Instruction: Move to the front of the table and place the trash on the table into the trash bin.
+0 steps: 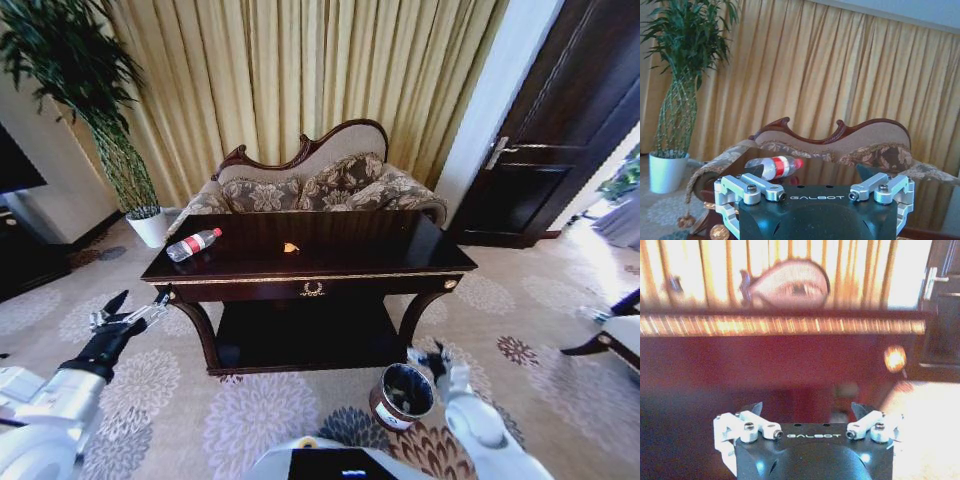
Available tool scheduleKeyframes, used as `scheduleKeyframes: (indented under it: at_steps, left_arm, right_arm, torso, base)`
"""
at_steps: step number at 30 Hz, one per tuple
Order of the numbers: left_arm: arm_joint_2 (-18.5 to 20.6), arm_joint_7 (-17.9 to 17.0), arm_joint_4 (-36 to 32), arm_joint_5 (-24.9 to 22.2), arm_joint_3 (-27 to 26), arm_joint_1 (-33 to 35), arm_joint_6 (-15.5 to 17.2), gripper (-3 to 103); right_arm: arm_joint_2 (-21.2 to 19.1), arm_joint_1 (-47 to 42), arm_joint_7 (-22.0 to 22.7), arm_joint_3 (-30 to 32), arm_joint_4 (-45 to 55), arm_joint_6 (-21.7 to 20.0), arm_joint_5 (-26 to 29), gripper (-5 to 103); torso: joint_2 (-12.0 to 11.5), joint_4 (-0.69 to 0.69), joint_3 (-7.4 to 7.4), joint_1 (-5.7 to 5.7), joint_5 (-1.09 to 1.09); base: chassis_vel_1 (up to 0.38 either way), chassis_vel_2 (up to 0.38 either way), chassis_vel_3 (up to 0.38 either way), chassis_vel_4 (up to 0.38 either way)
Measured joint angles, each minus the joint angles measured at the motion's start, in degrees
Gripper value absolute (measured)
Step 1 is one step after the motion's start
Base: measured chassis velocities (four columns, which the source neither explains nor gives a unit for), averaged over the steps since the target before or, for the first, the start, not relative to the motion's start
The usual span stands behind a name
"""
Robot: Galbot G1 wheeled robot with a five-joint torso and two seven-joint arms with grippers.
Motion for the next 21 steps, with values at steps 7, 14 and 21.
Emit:
scheduleKeyframes:
  at_steps: [7, 14, 21]
  left_arm:
    - [-0.76, -0.01, 0.00, -0.21, -0.33, 0.62, -0.03, 100]
    - [-0.27, 0.00, 0.01, -0.21, 0.31, -0.18, -0.04, 100]
    - [0.19, -0.06, 0.02, -0.18, 0.50, -0.12, 0.03, 100]
  right_arm:
    - [-2.86, -3.06, -1.05, 4.66, 12.96, 2.59, 2.98, 100]
    - [-4.63, -6.21, -6.70, 10.98, 19.02, 2.32, 4.30, 100]
    - [-4.85, -6.56, -7.95, 12.43, 18.95, 2.14, 4.31, 100]
  torso:
    - [0.00, -0.03, 0.00, 0.00, 0.01]
    - [0.00, -0.04, 0.00, 0.00, 0.00]
    - [0.00, -0.02, 0.00, 0.00, 0.01]
  base:
    - [0.000, 0.000, 0.000, 0.000]
    - [0.000, 0.000, 0.000, 0.000]
    - [0.000, 0.000, 0.000, 0.000]
